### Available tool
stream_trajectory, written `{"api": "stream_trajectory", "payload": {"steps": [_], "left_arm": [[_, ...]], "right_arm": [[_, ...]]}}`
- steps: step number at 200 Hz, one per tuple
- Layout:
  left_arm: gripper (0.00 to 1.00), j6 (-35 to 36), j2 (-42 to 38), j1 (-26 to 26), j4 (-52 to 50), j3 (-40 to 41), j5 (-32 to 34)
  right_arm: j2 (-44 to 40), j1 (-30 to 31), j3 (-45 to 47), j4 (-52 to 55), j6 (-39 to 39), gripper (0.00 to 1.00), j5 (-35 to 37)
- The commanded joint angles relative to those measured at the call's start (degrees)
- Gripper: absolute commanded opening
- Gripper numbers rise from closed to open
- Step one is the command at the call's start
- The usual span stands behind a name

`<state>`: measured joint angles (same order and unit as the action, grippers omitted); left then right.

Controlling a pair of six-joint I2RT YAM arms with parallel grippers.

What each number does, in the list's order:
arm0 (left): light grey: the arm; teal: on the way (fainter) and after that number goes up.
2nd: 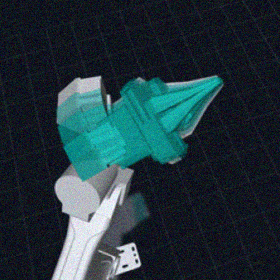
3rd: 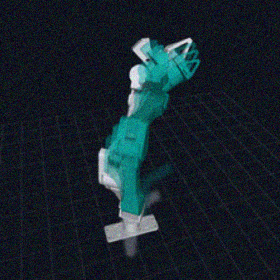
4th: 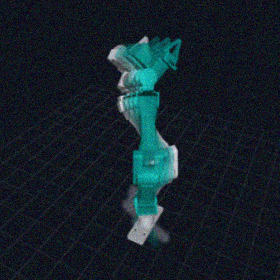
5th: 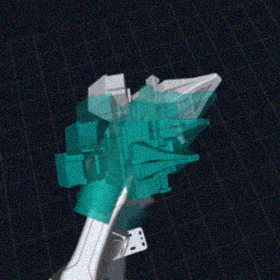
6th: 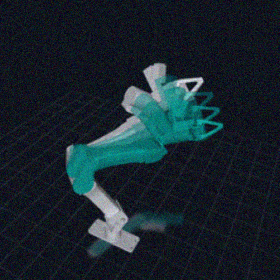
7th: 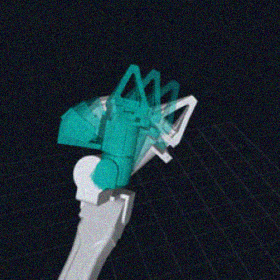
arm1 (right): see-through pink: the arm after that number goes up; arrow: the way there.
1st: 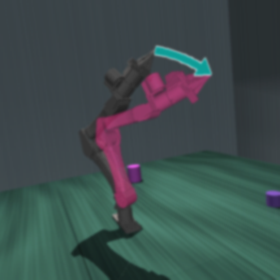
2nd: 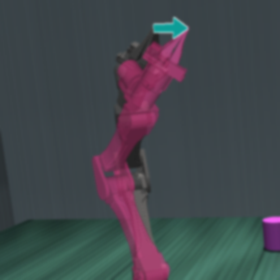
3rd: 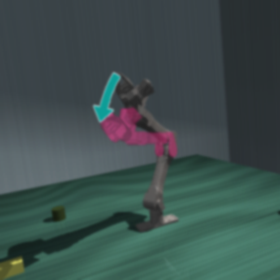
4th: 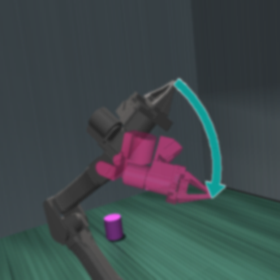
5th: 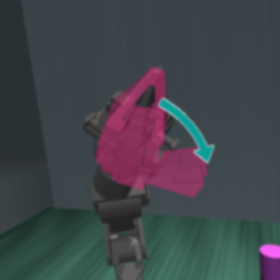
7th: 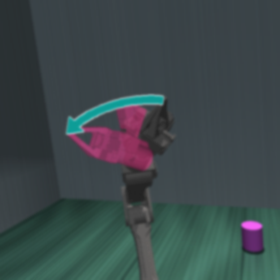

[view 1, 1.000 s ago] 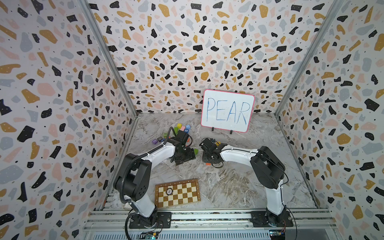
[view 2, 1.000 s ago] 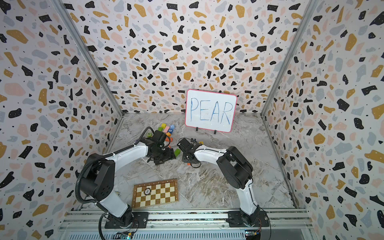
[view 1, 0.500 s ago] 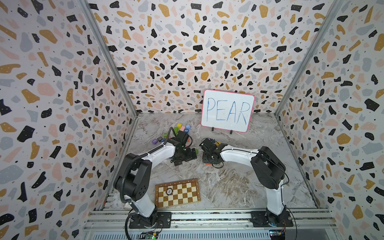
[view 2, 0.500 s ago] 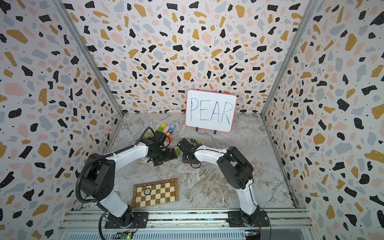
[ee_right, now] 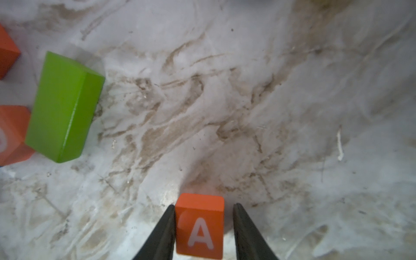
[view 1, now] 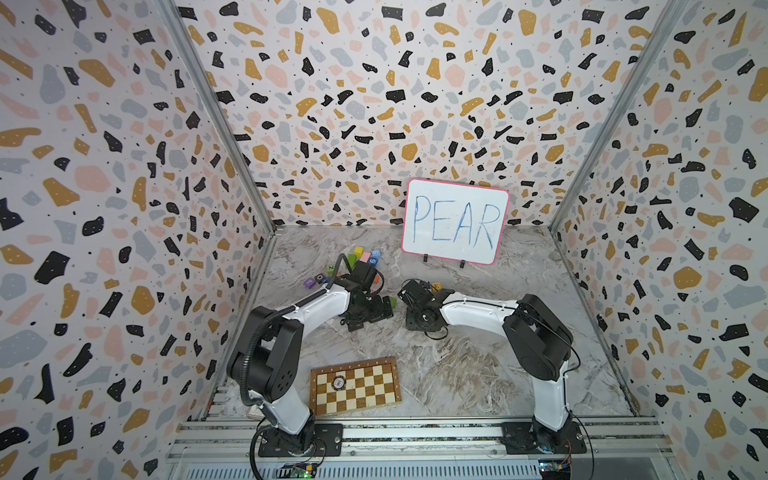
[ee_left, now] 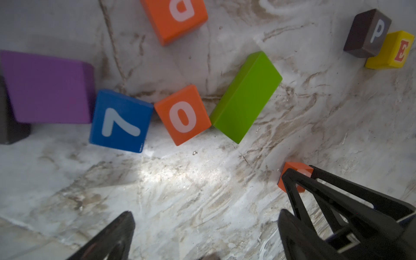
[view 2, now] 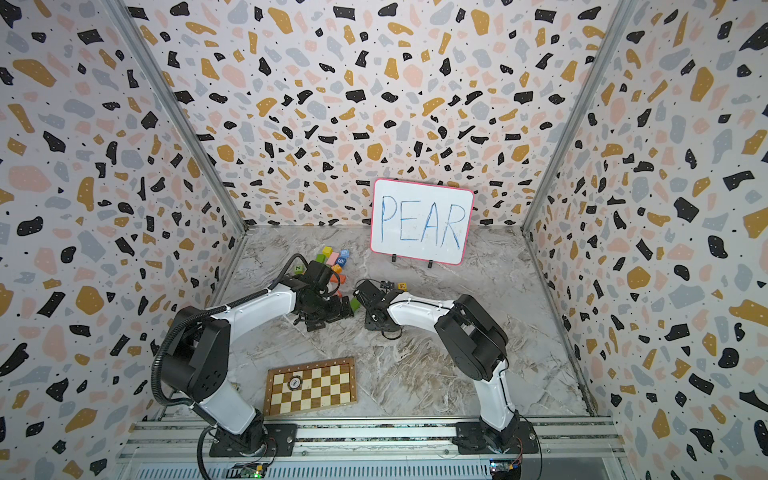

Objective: Spell the uppercase word “pear” with letter blocks
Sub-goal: Pick up the letter block from the center of the board.

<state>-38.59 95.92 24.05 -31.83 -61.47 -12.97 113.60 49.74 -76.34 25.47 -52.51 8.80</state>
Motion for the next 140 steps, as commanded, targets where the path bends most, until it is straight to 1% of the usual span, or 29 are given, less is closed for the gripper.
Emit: {"api": "stream_trajectory", "payload": {"steps": [1, 44, 84, 118, 140], "left_arm": [[0.99, 0.18, -0.38, -0.37, -0.35, 0.82, -0.12], [0.99, -0.26, -0.91, -0.36, 0.15, 1.09, -0.44], [0.99, 0.71, -2.35, -0.33, 0.70, 0.96, -1.55], [1.00, 0.62, -3.02, 0.04, 1.60, 1.20, -4.52], [0.99, 0.64, -3.02, 0.77, 1.50, 0.21, -5.88]], "right_arm": [[-2.07, 0.34, 1.10, 2.53, 0.08, 0.40, -0.02], [-2.99, 0.36, 1.79, 1.49, 0.77, 0.34, 0.43], [-3.98, 0.19, 2.91, 0.51, 2.08, 0.30, 0.30], [-7.27, -1.09, 5.94, -1.24, 2.84, 0.30, 0.07], [-10.28, -3.14, 8.89, -2.17, 4.46, 0.30, 0.74]]}}
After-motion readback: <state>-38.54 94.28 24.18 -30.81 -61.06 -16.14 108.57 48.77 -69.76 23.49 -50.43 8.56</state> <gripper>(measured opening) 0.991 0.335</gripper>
